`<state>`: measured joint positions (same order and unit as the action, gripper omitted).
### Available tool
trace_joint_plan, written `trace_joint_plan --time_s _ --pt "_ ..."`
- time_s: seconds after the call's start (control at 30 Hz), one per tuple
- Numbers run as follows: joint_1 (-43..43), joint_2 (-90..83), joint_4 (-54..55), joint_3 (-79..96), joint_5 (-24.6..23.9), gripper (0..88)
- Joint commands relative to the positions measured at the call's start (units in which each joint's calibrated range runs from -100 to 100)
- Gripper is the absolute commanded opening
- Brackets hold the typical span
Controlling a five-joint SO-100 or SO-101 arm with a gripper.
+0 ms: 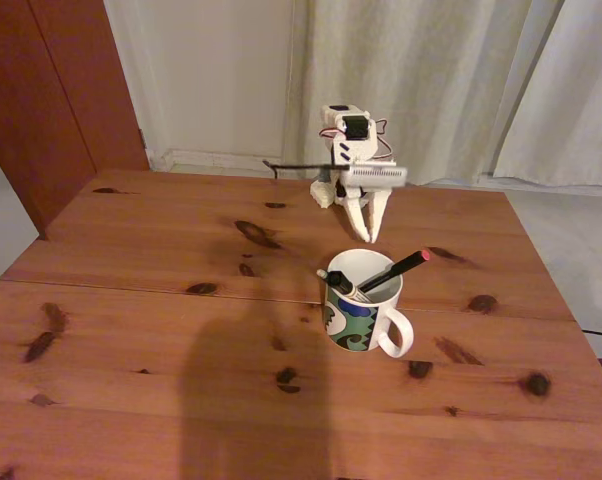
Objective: Clean up the desk and place the pens and markers into the cup
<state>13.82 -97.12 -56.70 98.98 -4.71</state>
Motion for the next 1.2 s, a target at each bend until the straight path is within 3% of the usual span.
trace_joint_plan --time_s 0.0,0.23,1.17 --pt "0.4 -1.1 -8.5 0.6 0.3 1.2" --pt "0.4 -1.1 -20.6 0.6 0.3 1.2" --pt "1.2 -0.8 -20.4 0.6 0.3 1.2"
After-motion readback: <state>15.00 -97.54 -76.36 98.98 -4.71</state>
